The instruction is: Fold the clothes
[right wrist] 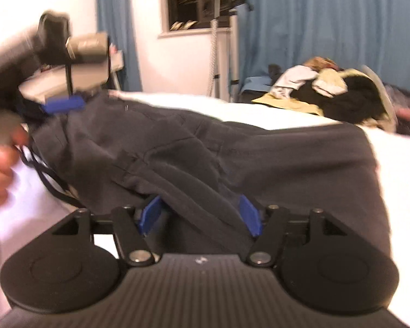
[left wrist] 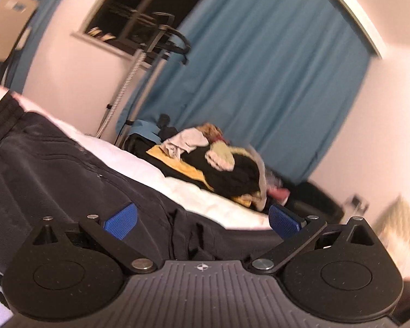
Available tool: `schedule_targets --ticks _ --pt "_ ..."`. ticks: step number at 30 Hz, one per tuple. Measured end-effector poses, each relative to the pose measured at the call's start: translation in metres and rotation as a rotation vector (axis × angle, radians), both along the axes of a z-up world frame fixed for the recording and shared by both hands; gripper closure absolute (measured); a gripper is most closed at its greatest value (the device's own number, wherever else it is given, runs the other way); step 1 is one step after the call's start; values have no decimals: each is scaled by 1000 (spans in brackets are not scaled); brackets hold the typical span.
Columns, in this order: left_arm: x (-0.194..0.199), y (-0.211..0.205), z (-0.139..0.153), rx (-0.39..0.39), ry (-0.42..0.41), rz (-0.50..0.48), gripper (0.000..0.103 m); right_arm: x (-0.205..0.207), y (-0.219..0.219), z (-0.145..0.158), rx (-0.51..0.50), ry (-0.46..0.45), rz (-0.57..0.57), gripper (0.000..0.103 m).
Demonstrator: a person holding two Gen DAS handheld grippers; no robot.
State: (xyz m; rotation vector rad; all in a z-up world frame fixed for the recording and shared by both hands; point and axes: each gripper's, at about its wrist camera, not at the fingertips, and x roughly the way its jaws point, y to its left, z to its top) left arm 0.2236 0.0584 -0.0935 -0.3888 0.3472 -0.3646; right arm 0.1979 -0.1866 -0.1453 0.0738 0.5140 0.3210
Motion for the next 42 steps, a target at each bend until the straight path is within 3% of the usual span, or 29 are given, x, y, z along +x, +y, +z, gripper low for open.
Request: schedule_targets --ticks 3,7,8,9,12,16,18,19,20,25,29,34,37,42 --pt "-1 -19 -6 90 2 -23 1 -44 -26 5 143 -2 -141 21" --pt "-8 -39 -13 150 -13 -60 8 -36 -67 -1 309 70 -370 21" --pt "-12 -44 -14 156 -26 -71 14 -34 -76 -2 346 65 -411 21" --pt "-15 -48 -14 157 -44 -86 17 -32 -81 -4 354 34 -441 21" --pt "-15 -66 -14 176 -56 -119 23 -21 -84 -9 251 -40 -505 18" --pt "-5 -96 -25 279 -37 -166 35 -11 -90 -24 282 -40 -505 18" --pt "4 -109 -40 362 0 -153 49 -10 -94 -31 296 -50 -502 18" --pt "8 -112 -47 390 28 -140 62 -8 -98 -33 304 -50 -512 18" --pt "13 -113 -54 407 62 -124 65 -8 -102 -35 317 -49 -526 17" --pt "14 -105 -71 418 129 -116 66 -7 -123 -42 360 -31 -617 12" --pt "12 -95 -71 373 132 -125 65 3 -139 -67 550 89 -577 12" --pt "10 -94 -70 361 140 -121 65 5 -141 -75 634 87 -522 8" --pt "10 -92 -69 352 145 -124 65 4 -137 -68 673 63 -465 8" --pt "10 -94 -69 362 142 -125 64 -3 -118 -34 730 -110 -257 7"
